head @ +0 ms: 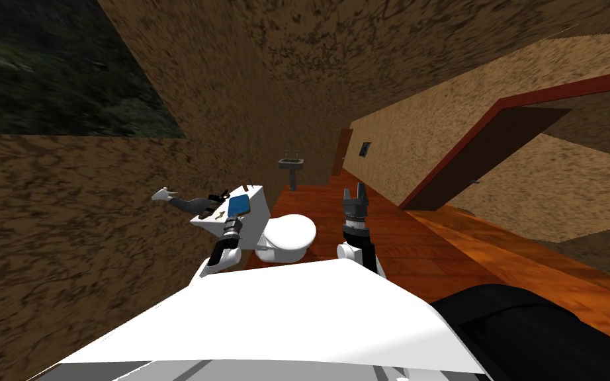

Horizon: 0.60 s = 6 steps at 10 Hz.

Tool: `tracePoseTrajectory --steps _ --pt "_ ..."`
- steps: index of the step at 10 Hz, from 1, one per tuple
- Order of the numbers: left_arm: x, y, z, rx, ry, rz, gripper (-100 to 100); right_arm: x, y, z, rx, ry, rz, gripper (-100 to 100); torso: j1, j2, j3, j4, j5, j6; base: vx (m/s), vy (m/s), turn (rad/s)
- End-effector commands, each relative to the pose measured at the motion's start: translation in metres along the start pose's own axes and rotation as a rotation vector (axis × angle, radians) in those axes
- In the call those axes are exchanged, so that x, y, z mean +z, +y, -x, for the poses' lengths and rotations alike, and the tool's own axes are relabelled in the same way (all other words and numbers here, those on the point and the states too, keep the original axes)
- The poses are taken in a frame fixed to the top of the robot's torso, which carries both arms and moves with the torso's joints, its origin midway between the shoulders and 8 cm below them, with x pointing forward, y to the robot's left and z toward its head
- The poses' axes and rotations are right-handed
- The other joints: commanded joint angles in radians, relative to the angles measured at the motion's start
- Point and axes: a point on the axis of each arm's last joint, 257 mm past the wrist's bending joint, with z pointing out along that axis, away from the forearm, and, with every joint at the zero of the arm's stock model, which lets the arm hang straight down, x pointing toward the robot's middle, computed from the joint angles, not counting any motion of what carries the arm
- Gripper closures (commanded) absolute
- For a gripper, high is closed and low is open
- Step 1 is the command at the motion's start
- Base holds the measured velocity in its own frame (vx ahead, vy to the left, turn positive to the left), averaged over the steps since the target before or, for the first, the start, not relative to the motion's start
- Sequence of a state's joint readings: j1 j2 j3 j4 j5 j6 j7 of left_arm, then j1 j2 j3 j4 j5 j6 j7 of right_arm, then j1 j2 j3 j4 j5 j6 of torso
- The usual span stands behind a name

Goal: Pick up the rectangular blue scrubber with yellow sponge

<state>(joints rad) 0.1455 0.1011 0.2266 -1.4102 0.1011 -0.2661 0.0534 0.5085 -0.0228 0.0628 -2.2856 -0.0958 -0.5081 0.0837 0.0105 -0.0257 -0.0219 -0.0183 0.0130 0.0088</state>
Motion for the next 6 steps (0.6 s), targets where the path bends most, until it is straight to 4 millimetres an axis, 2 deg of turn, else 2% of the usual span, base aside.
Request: tracePoseTrajectory --steps 1,3,4,5,6 --pt "-0.015 0.008 0.007 -0.009 -0.028 0.028 100 0.0 0.0 0.0 0.0 0.0 0.0 0 0.0 0.0 0.0 0.0 0.0 0.0 0.05 0.018 -0.211" --pt "-0.03 -0.002 0.019 0.008 -0.04 0.012 100 0.0 0.0 0.0 0.0 0.0 0.0 0 0.003 -0.004 -0.002 -0.001 0.0 0.0 0.05 0.036 -0.052" --pt "-0.028 -0.016 0.017 0.007 -0.036 -0.016 100 0.0 0.0 0.0 0.0 0.0 0.0 0 0.002 -0.002 -0.001 0.0 0.0 -0.001 0.006 0.012 0.039" --pt "-0.046 -0.002 0.026 0.001 -0.068 0.029 100 0.0 0.0 0.0 0.0 0.0 0.0 0 0.001 0.0 0.0 0.001 -0.001 0.0 0.054 0.034 -0.191" --pt "-0.053 -0.005 0.031 0.01 -0.075 0.026 100 0.0 0.0 0.0 0.0 0.0 0.0 0 0.002 -0.002 -0.001 0.0 0.0 0.001 0.063 0.049 -0.14"
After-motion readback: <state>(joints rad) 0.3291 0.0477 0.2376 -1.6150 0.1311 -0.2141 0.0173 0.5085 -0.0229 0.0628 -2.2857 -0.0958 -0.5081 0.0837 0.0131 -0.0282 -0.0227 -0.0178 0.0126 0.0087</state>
